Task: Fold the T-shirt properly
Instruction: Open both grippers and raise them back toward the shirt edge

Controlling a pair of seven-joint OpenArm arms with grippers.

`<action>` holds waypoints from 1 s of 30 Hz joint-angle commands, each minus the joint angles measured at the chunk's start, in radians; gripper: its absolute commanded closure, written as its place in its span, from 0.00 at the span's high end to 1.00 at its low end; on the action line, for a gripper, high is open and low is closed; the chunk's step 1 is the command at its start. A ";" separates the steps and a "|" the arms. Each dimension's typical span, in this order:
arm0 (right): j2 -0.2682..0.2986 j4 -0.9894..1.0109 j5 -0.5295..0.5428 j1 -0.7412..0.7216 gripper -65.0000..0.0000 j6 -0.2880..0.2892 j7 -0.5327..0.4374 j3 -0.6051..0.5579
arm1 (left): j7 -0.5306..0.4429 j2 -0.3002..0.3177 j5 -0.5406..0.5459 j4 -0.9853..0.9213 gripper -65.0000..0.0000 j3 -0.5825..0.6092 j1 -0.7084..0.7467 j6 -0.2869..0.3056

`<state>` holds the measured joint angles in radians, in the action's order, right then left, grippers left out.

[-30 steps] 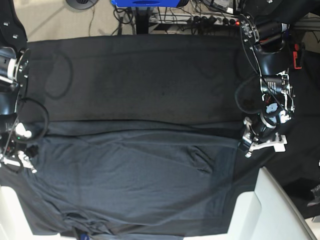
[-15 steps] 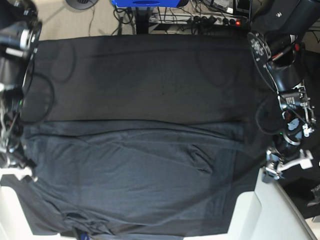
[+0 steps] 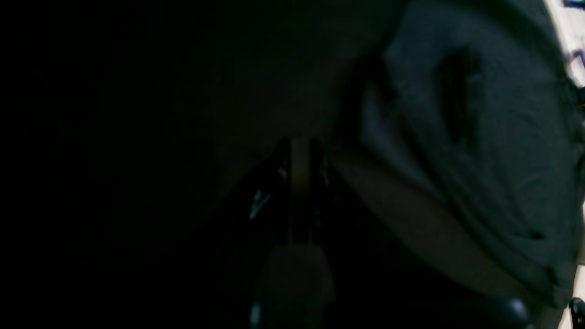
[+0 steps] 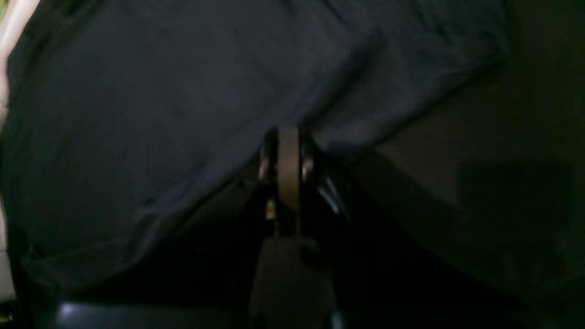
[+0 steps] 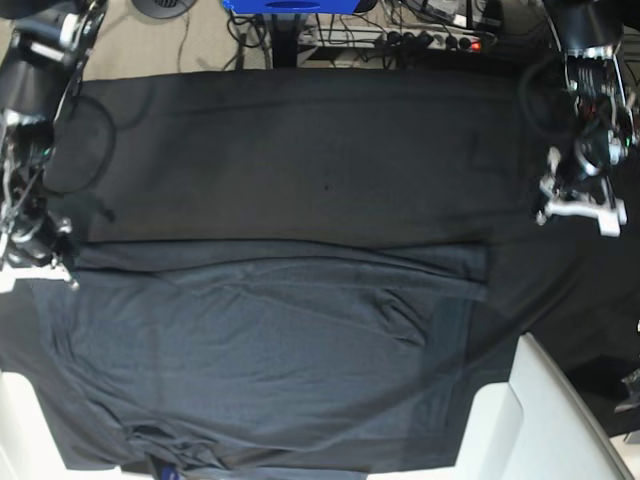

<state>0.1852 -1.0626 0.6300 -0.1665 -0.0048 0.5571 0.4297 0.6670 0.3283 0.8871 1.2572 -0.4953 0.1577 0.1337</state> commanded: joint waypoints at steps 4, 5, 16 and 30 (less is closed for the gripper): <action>0.037 0.130 0.017 -0.107 0.00 0.018 -0.019 -0.002 | -0.016 0.025 -0.035 0.019 0.00 -0.007 0.030 0.010; 0.043 0.157 0.017 -0.118 0.00 0.018 -0.019 -0.002 | -0.028 0.025 -0.052 0.019 0.00 -0.007 0.036 0.010; 0.047 0.236 0.017 -0.156 0.00 0.018 -0.021 0.001 | -0.094 0.021 -0.104 0.092 0.00 -0.007 0.093 0.010; 0.067 0.330 0.015 -0.201 0.00 -0.034 -0.088 -0.004 | -0.094 0.019 -0.104 0.092 0.00 -0.007 0.093 0.010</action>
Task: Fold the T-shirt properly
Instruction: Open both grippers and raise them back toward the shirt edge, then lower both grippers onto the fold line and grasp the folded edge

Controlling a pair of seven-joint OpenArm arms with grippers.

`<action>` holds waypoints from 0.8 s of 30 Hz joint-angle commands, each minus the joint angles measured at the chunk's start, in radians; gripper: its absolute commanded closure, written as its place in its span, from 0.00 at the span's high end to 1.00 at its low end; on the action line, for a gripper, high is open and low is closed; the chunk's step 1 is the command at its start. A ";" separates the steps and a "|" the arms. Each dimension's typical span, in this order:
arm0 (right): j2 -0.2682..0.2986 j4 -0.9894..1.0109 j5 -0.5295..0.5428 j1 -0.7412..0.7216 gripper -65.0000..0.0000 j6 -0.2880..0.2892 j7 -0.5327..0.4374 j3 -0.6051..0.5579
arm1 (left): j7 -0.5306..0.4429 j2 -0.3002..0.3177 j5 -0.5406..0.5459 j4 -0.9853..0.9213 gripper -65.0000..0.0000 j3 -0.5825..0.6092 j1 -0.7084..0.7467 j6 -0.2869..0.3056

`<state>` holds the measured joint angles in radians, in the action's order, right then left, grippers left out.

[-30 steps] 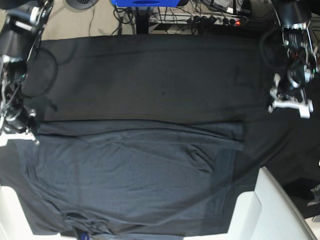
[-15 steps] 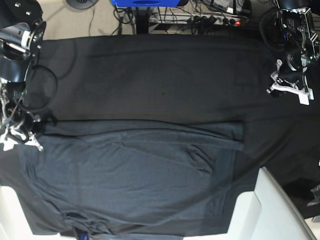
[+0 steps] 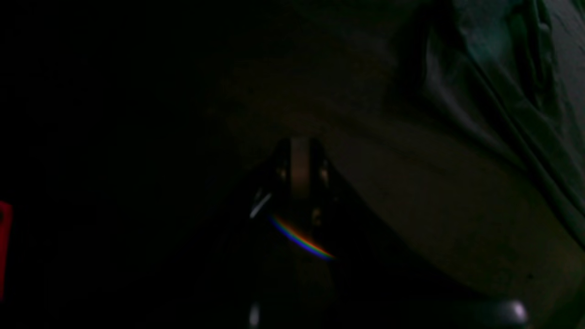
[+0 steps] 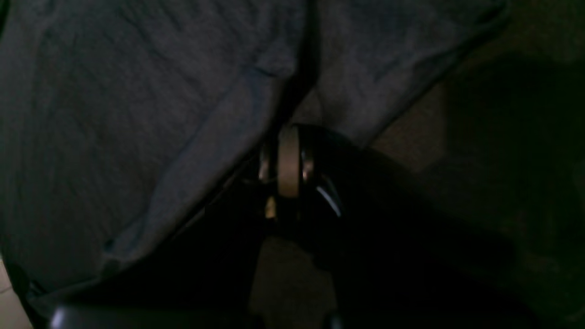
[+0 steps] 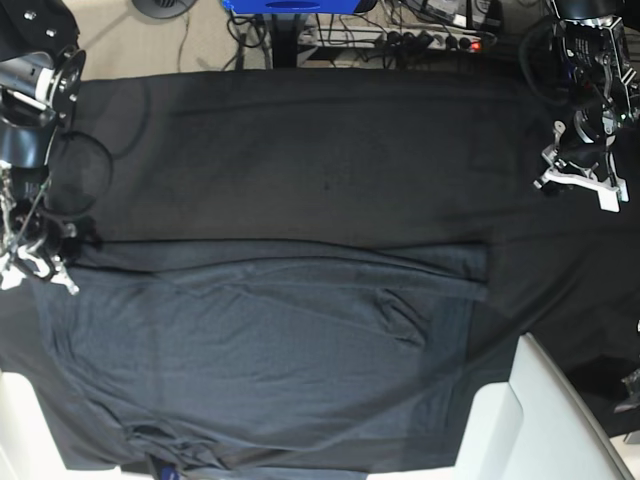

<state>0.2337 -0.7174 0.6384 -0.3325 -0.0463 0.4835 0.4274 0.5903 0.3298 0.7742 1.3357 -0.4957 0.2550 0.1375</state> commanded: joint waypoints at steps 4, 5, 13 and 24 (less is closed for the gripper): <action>0.020 0.008 0.007 -0.070 0.00 0.007 -0.016 -0.002 | -0.017 0.018 0.009 0.014 0.00 -0.007 -0.006 0.006; 0.020 0.025 0.007 -0.087 0.00 0.007 -0.016 -0.002 | -0.017 0.018 0.009 0.014 0.00 -0.007 -0.006 0.006; 0.020 0.206 0.007 -0.193 0.01 0.013 -0.202 -0.003 | -0.017 0.021 0.008 0.012 0.00 -0.008 -0.001 0.006; 0.034 0.097 0.014 -0.149 0.01 0.208 -0.322 0.008 | -0.017 0.022 0.008 0.012 0.00 -0.008 -0.001 0.006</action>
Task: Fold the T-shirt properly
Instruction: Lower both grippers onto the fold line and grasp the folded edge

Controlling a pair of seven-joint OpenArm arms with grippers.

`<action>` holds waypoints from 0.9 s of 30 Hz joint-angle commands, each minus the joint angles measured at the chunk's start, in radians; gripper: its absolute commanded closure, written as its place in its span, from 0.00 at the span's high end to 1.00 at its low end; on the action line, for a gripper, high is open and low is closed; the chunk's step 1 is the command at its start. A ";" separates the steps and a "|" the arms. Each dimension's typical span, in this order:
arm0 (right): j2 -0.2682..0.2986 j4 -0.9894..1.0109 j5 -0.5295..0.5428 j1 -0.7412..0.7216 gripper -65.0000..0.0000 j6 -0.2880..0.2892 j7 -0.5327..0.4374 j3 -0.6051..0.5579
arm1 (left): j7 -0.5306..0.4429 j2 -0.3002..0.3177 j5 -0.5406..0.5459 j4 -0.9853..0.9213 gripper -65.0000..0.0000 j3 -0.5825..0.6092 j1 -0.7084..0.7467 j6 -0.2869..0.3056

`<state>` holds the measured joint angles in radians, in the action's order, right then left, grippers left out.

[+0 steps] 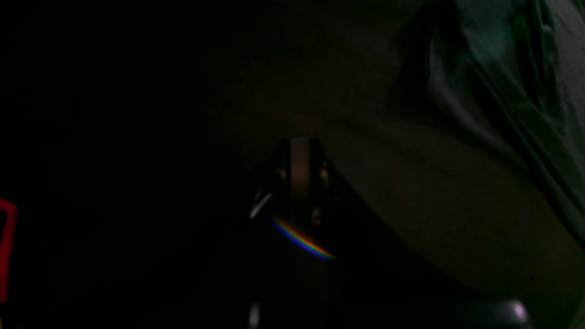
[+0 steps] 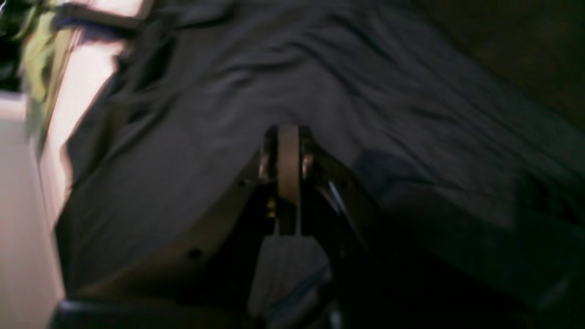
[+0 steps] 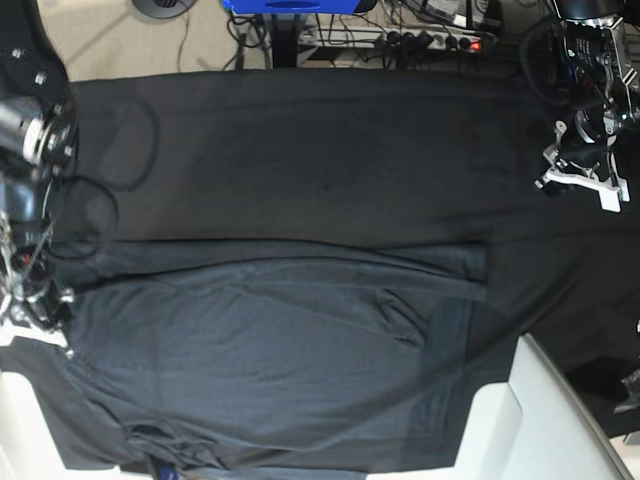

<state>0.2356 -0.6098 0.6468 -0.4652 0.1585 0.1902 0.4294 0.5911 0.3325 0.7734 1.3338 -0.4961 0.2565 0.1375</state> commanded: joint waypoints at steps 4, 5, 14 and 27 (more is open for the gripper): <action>-0.023 -0.368 0.110 0.227 0.02 -0.049 0.062 0.087 | -0.018 0.023 0.008 0.014 0.00 -0.008 -0.003 0.006; -0.051 -0.444 0.156 0.279 0.06 -0.076 0.084 0.116 | -0.018 0.023 0.007 0.016 0.00 -0.008 -0.003 0.006; -0.083 -0.502 0.397 0.395 0.89 -0.167 0.170 0.154 | -0.020 0.018 0.010 0.025 0.01 -0.008 -0.012 0.006; -0.029 -0.072 0.388 0.224 0.65 -0.165 0.170 0.239 | -0.021 -0.013 0.013 0.025 0.16 -0.160 -0.007 0.006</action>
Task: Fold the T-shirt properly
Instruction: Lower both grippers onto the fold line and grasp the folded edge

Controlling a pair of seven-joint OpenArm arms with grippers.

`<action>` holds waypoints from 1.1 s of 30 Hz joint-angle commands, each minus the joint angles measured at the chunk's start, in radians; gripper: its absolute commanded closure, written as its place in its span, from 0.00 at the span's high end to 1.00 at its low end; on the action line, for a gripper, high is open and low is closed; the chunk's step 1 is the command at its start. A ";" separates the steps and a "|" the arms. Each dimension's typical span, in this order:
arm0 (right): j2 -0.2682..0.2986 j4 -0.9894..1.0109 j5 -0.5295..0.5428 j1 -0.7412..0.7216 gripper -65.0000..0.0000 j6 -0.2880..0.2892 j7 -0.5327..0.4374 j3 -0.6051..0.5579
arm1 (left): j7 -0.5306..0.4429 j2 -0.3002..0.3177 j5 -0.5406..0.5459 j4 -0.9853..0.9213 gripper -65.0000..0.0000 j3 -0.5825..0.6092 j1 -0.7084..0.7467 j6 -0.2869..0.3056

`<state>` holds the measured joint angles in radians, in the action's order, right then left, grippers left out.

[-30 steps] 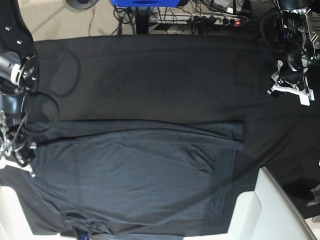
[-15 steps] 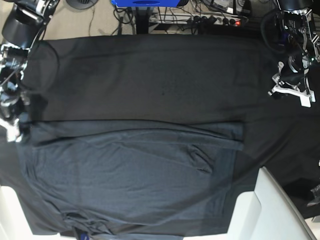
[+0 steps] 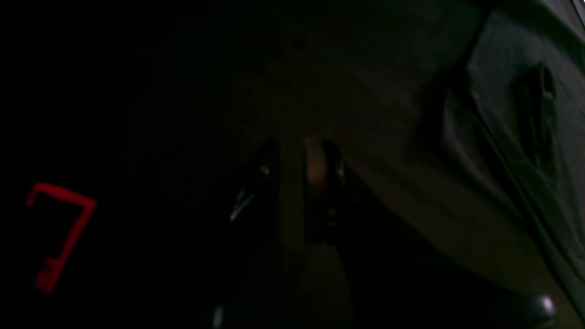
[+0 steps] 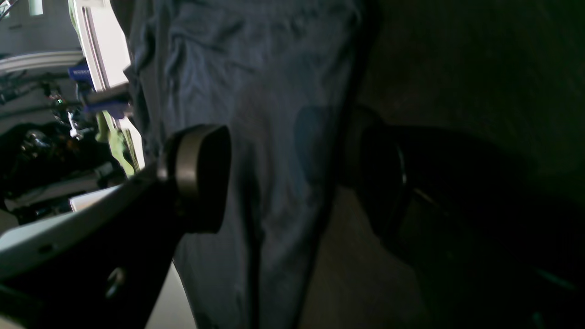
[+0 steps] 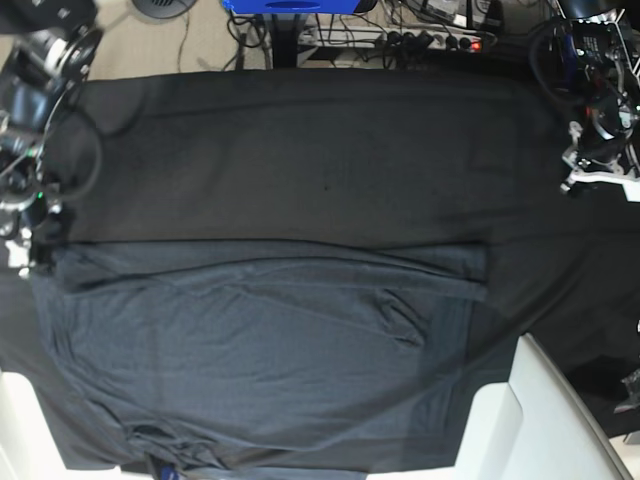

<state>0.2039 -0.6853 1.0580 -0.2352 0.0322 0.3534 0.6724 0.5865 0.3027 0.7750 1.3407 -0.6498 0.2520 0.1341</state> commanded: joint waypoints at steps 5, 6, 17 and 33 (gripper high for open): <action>0.042 0.118 -0.023 -0.063 0.65 -0.038 -0.043 -0.006 | -0.015 0.017 0.013 0.018 0.17 -0.018 0.000 0.009; 0.042 0.121 -0.023 -0.066 0.65 -0.038 -0.050 -0.006 | -0.015 0.017 0.013 0.018 0.21 -0.018 0.000 0.009; 0.042 0.125 -0.023 -0.088 0.36 -0.038 -0.063 -0.016 | -0.013 -0.010 0.014 0.018 0.80 -0.011 -0.004 0.009; 0.042 0.258 -0.023 -0.138 0.30 -0.038 -0.142 -0.096 | -0.012 -0.012 0.014 0.010 0.80 -0.017 -0.001 0.009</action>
<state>0.2401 -0.4309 1.0561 -0.3790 0.0475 0.2028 0.5785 0.5907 0.2714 0.7784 1.3376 -0.6586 0.2527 0.1345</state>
